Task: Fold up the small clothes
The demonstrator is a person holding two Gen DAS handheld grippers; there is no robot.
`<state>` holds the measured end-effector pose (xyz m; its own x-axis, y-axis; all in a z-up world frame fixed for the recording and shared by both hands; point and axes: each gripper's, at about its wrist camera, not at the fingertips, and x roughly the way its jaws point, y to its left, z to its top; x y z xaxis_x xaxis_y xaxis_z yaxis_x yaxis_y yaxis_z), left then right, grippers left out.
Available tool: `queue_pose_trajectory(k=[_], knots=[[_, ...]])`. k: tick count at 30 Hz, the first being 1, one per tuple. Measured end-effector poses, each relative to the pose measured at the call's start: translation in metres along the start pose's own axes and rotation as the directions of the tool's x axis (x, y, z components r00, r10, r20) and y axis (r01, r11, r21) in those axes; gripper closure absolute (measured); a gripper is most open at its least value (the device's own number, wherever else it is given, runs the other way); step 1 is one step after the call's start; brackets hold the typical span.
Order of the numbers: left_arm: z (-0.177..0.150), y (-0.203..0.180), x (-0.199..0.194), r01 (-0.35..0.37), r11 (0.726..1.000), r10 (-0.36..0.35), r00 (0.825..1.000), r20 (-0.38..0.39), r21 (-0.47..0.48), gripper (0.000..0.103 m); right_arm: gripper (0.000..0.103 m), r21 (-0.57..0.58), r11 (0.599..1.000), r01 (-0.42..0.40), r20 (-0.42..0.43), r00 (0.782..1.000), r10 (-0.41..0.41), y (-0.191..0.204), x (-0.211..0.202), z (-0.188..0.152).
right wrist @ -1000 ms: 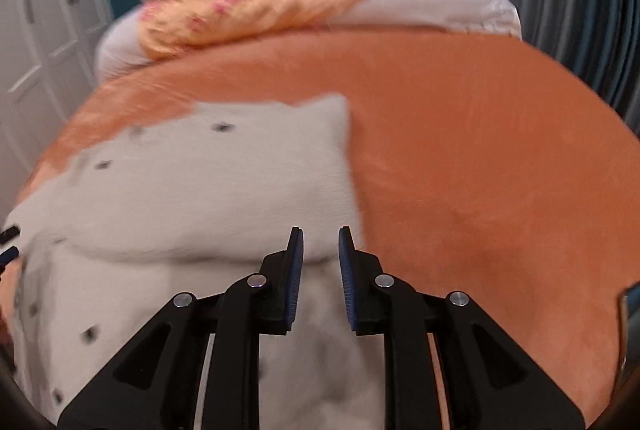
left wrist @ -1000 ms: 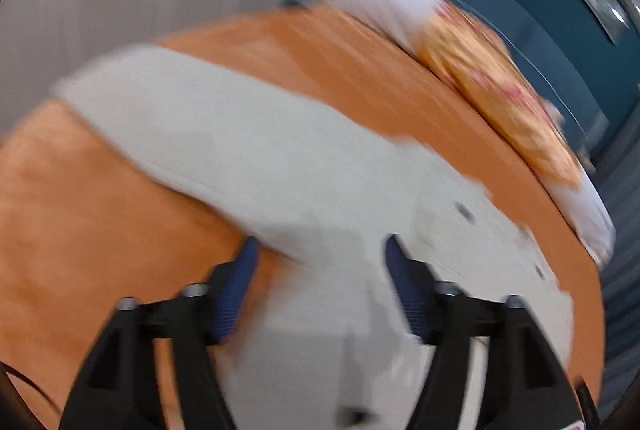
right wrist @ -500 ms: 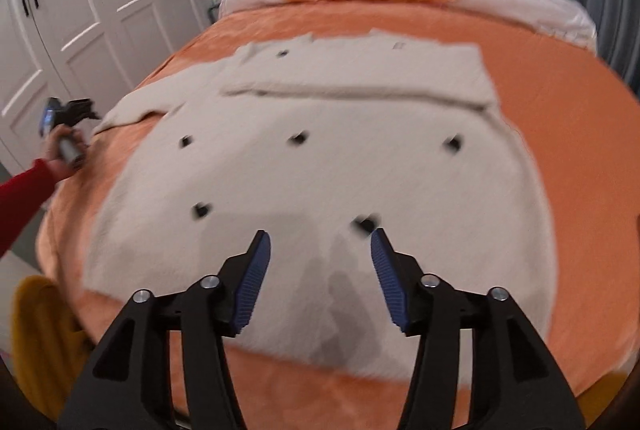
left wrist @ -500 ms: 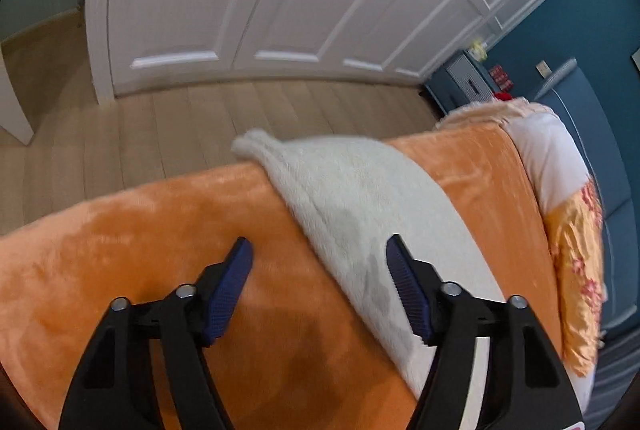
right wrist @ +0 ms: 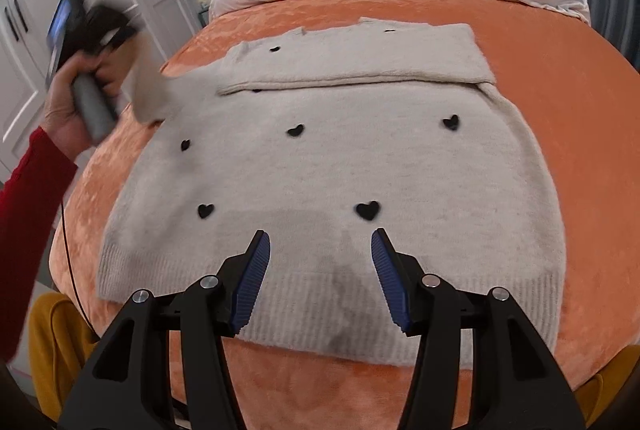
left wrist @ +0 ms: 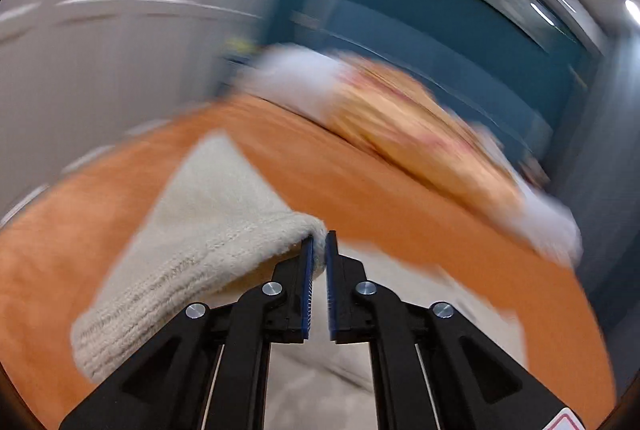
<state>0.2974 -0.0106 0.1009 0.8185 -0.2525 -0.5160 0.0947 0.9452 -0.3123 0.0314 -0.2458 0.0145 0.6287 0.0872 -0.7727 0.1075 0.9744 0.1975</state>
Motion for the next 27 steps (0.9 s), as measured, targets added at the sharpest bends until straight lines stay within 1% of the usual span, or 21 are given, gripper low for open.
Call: queue_pose_trajectory(k=[1, 2, 3, 4, 5, 6, 7, 8, 9, 11, 13, 14, 15, 16, 18, 19, 21, 23, 24, 27], knots=[[-0.027, -0.040, 0.011, 0.038, 0.997, -0.034, 0.997, -0.069, 0.061, 0.084, 0.051, 0.007, 1.000, 0.009, -0.002, 1.000, -0.009, -0.005, 0.000, -0.001], [-0.053, -0.068, 0.022, 0.048, 0.993, -0.032, 0.989, -0.145, 0.108, 0.073, 0.051, 0.016, 1.000, 0.021, -0.006, 1.000, -0.021, -0.011, -0.001, -0.002], [-0.074, -0.084, 0.030, 0.045, 0.990, -0.017, 0.979, -0.202, 0.134, 0.073, 0.051, 0.028, 0.999, 0.041, -0.010, 0.999, -0.041, -0.020, -0.002, -0.003], [-0.094, -0.094, 0.036, 0.036, 0.990, 0.002, 0.965, -0.261, 0.139, 0.073, 0.051, 0.035, 0.998, 0.053, -0.009, 0.999, -0.053, -0.027, -0.003, -0.004], [-0.112, -0.094, 0.037, 0.041, 0.993, -0.006, 0.951, -0.310, 0.108, 0.073, 0.051, 0.043, 0.997, 0.063, -0.005, 0.998, -0.063, -0.034, -0.006, -0.003], [-0.123, -0.087, 0.033, 0.044, 0.997, -0.021, 0.945, -0.327, 0.064, 0.073, 0.051, 0.055, 0.996, 0.073, 0.007, 0.997, -0.074, -0.044, -0.010, -0.002], [-0.127, -0.079, 0.030, 0.041, 0.998, -0.027, 0.944, -0.330, 0.038, 0.073, 0.049, 0.060, 0.995, 0.077, 0.018, 0.997, -0.078, -0.052, -0.012, 0.001], [-0.130, -0.062, 0.024, 0.017, 1.000, -0.015, 0.944, -0.329, 0.002, 0.071, 0.048, 0.057, 0.995, 0.082, 0.029, 0.996, -0.084, -0.057, -0.012, 0.004], [-0.129, -0.052, 0.021, -0.007, 1.000, 0.002, 0.945, -0.326, -0.012, 0.067, 0.047, 0.042, 0.995, 0.094, 0.045, 0.994, -0.095, -0.061, -0.011, 0.009], [-0.120, -0.016, 0.012, -0.080, 0.994, 0.055, 0.950, -0.309, -0.070, 0.064, 0.046, -0.006, 0.994, 0.112, 0.063, 0.992, -0.111, -0.063, -0.004, 0.022], [-0.106, 0.020, 0.012, -0.116, 0.984, 0.068, 0.948, -0.312, -0.138, 0.064, 0.045, -0.086, 0.988, 0.125, 0.092, 0.989, -0.117, -0.056, 0.010, 0.040], [-0.097, 0.040, 0.012, -0.145, 0.974, 0.085, 0.947, -0.311, -0.175, 0.064, 0.045, -0.127, 0.984, 0.128, 0.104, 0.988, -0.115, -0.050, 0.017, 0.049], [-0.091, 0.054, 0.011, -0.163, 0.967, 0.097, 0.947, -0.307, -0.196, 0.064, 0.045, -0.195, 0.973, 0.126, 0.116, 0.988, -0.105, -0.036, 0.029, 0.061], [-0.083, 0.069, 0.013, -0.183, 0.956, 0.109, 0.946, -0.306, -0.227, 0.064, 0.045, -0.238, 0.963, 0.124, 0.125, 0.987, -0.096, -0.028, 0.036, 0.068], [-0.070, 0.089, 0.023, -0.187, 0.943, 0.099, 0.947, -0.306, -0.275, 0.064, 0.041, -0.365, 0.925, 0.110, 0.149, 0.987, -0.059, 0.005, 0.059, 0.084], [-0.065, 0.099, 0.029, -0.191, 0.934, 0.089, 0.943, -0.319, -0.302, 0.064, 0.038, -0.402, 0.910, 0.099, 0.152, 0.988, -0.041, 0.018, 0.067, 0.089], [-0.063, 0.112, 0.039, -0.173, 0.921, 0.052, 0.943, -0.329, -0.349, 0.064, 0.038, -0.480, 0.875, 0.066, 0.149, 0.989, 0.007, 0.052, 0.091, 0.100], [-0.059, 0.117, 0.050, -0.163, 0.906, 0.029, 0.944, -0.329, -0.391, 0.064, 0.035, -0.521, 0.853, 0.036, 0.126, 0.991, 0.034, 0.074, 0.113, 0.108], [-0.059, 0.119, 0.050, -0.154, 0.902, 0.016, 0.946, -0.324, -0.404, 0.064, 0.034, -0.537, 0.843, 0.024, 0.105, 0.994, 0.039, 0.086, 0.131, 0.113], [-0.061, 0.123, 0.059, -0.158, 0.887, 0.001, 0.941, -0.340, -0.434, 0.064, 0.034, -0.534, 0.845, 0.004, 0.051, 0.998, 0.027, 0.102, 0.167, 0.122]])
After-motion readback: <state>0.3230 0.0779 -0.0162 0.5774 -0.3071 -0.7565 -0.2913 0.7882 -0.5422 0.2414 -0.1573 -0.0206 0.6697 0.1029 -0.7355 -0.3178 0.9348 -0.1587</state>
